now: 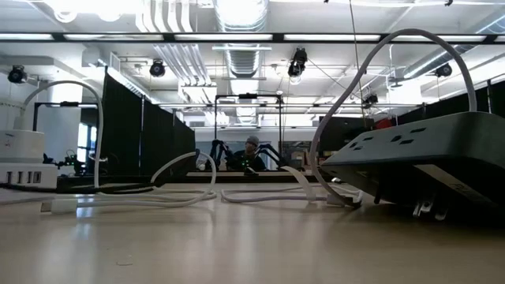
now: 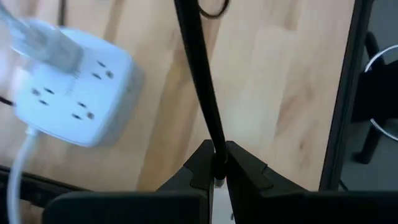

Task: Insert USB
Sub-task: Insert the middle left black charger cable into the bottom white outlet extension

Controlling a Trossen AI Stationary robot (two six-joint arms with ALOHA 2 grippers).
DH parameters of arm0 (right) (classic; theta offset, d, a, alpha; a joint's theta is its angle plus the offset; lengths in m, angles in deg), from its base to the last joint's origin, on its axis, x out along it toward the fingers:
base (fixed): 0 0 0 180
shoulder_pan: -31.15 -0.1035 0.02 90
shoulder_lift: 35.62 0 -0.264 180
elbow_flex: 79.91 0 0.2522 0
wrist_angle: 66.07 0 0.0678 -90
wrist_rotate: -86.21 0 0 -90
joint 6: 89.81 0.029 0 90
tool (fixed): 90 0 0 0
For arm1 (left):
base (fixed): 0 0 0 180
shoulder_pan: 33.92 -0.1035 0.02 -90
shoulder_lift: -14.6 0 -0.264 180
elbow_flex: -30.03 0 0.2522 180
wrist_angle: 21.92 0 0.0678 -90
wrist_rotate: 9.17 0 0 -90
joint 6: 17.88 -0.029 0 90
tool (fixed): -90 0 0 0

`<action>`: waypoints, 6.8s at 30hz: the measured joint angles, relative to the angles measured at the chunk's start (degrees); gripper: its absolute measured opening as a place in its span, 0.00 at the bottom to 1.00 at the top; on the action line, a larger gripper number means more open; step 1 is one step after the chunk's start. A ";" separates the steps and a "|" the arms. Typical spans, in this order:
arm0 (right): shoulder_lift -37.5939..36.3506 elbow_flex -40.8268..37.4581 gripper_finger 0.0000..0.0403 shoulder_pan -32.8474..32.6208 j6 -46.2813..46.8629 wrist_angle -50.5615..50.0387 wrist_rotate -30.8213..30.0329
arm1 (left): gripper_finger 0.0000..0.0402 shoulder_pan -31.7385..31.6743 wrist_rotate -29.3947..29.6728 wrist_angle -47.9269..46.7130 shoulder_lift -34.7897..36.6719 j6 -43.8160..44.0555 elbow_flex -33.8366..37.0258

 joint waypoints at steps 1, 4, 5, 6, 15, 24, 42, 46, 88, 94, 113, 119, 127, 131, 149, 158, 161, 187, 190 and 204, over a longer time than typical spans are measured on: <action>0.00 0.00 0.24 0.01 0.00 0.00 0.00 | 0.03 -0.20 0.27 -0.86 0.82 -0.05 -0.42; 0.00 0.00 0.23 0.01 0.78 0.00 0.00 | 0.03 -0.50 1.79 -2.39 3.74 -0.02 -1.08; 0.00 0.00 0.22 0.01 1.41 -0.01 0.03 | 0.03 -0.67 2.55 -2.51 4.71 -0.02 -1.15; 0.19 0.00 0.22 0.01 1.89 0.06 0.03 | 0.03 -0.84 3.78 -2.49 5.53 -0.02 -1.17; 5.27 0.00 0.23 0.54 2.56 1.93 0.10 | 0.03 -1.99 3.87 -4.00 9.84 -0.84 -1.01; 7.61 0.00 0.27 0.62 3.12 2.87 0.18 | 0.03 -1.56 -7.84 2.28 9.87 4.56 4.30; 7.52 0.00 0.22 0.62 3.02 3.15 0.27 | 0.03 0.51 -8.43 19.52 6.44 3.95 18.42; 7.52 0.00 0.21 0.62 3.39 3.22 0.22 | 0.03 1.46 -9.33 19.65 6.46 5.53 19.64; 7.50 0.00 0.19 0.62 3.43 3.39 0.20 | 0.03 1.65 -7.53 25.66 6.13 8.50 23.74; 7.50 0.00 0.20 0.62 3.43 3.41 0.18 | 0.03 1.63 -3.27 24.13 6.15 7.57 23.80; 7.50 0.00 0.16 0.61 3.41 3.42 0.20 | 0.03 1.56 -2.99 23.29 6.09 7.71 23.57; 7.50 0.00 0.19 0.61 3.41 3.41 0.20 | 0.03 1.50 -4.67 23.94 6.09 8.14 23.56; 7.50 0.00 0.18 0.62 3.39 3.44 0.20 | 0.03 1.50 -7.95 27.02 6.09 8.18 23.57; 7.50 0.00 0.16 0.62 3.04 3.44 0.18 | 0.03 1.50 -8.13 27.02 6.09 8.16 23.57; 7.50 0.00 0.18 0.60 2.95 3.44 0.18 | 0.03 1.26 2.31 29.18 -0.73 8.22 23.67; 7.48 0.02 0.17 0.62 2.75 3.87 0.16 | 0.03 0.64 5.18 27.15 -1.30 7.52 23.81; 7.48 0.02 0.15 0.62 2.73 3.89 0.16 | 0.03 0.36 7.26 25.59 -1.30 7.51 23.91; 15.05 0.07 0.20 2.08 1.70 19.87 0.47 | 0.03 -3.09 45.51 14.93 0.87 -0.46 10.00; 20.07 0.13 0.23 2.88 1.66 32.18 0.66 | 0.03 -5.04 48.54 14.94 0.91 -4.58 6.28; 36.87 27.74 0.48 6.32 -4.35 29.85 3.50 | 0.03 -15.71 42.28 24.76 0.78 -25.18 -0.93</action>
